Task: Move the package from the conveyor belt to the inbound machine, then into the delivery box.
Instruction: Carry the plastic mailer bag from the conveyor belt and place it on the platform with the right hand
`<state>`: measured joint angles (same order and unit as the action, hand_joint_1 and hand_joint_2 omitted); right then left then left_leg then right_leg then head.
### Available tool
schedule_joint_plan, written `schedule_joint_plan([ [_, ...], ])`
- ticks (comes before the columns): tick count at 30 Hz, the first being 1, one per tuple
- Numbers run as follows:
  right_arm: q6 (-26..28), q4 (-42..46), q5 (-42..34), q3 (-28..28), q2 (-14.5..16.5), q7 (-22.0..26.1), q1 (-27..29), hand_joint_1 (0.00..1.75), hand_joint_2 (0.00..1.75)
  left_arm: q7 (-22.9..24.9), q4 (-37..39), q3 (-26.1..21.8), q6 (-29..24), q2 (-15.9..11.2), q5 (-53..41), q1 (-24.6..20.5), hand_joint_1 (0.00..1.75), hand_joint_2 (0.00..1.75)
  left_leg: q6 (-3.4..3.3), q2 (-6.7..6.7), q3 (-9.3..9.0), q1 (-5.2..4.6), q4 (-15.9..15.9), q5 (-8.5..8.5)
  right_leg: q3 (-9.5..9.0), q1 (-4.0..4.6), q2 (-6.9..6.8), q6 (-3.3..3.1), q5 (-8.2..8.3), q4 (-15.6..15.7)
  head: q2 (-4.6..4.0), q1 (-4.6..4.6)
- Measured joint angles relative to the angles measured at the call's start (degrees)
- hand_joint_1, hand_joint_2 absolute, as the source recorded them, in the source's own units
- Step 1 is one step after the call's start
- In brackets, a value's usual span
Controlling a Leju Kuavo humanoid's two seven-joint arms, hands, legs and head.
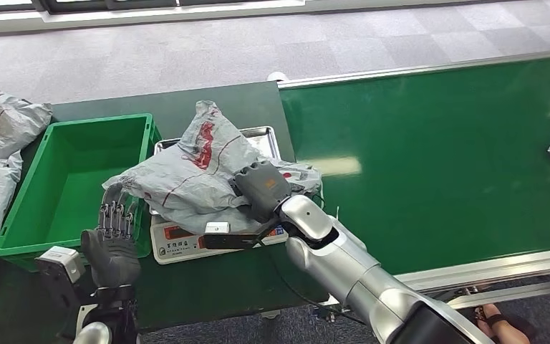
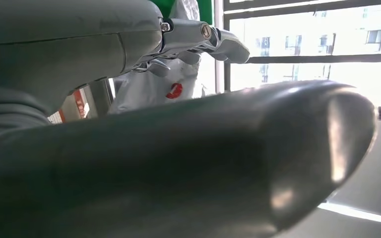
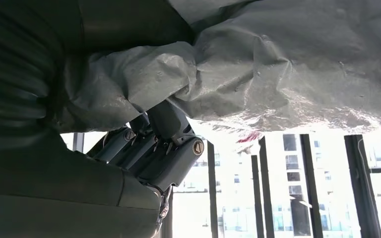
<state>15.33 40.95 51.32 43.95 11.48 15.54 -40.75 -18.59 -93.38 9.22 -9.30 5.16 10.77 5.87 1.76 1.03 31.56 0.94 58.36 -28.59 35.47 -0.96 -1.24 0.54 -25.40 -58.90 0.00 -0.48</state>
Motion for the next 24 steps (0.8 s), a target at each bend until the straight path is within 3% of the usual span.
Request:
schedule_joint_plan([
  [3, 0.74, -0.21, 0.62, 0.08, 0.4, -0.49, 0.55, 0.06, 1.75, 0.01, 0.46, 0.48, 0.04, -0.01, -0.01, -0.43, 0.0, 0.0, 0.0, 0.01, -0.01, 0.0, 0.0, 0.0, 0.01, 0.01, 0.01, -0.01, 0.0, 0.0, 0.0, 0.0],
  [9, 7.24, -0.35, 5.67, 0.72, 0.76, -3.33, 1.61, 0.0, 1.75, 0.13, 0.66, 0.96, 0.1, -0.01, 0.01, -0.51, 0.0, 0.0, 0.01, 0.01, -0.01, 0.01, -0.01, 0.0, 0.03, 0.02, 0.01, -0.01, 0.0, -0.01, 0.0, 0.0],
  [13, 9.53, -0.39, 7.46, 1.25, 0.75, -3.98, 2.1, 0.0, 0.0, 0.44, 0.66, 0.97, 0.1, 0.02, -0.01, -0.52, 0.0, 0.0, 0.0, 0.02, -0.01, 0.01, 0.0, 0.0, 0.02, 0.01, 0.02, -0.01, 0.01, 0.0, 0.0, 0.0],
  [19, 15.04, 2.2, 9.92, 1.24, -0.09, -3.58, 4.2, 0.0, 0.0, 0.32, 1.16, 0.97, 0.12, 0.04, -0.08, -0.5, 0.0, 0.0, 0.0, 0.03, -0.01, 0.01, 0.0, 0.0, 0.04, 0.01, 0.03, -0.01, 0.01, 0.0, 0.0, 0.0],
  [24, 13.97, 8.81, 8.56, 0.19, -1.57, -3.18, 7.44, 0.0, 0.0, -1.28, 1.41, 0.97, -2.6, 0.23, -2.95, -0.47, 0.0, 0.0, 0.01, 0.02, 0.0, 0.01, 0.0, -0.01, 0.06, 0.02, 0.02, -0.02, 0.0, 0.0, 0.0, 0.0],
])
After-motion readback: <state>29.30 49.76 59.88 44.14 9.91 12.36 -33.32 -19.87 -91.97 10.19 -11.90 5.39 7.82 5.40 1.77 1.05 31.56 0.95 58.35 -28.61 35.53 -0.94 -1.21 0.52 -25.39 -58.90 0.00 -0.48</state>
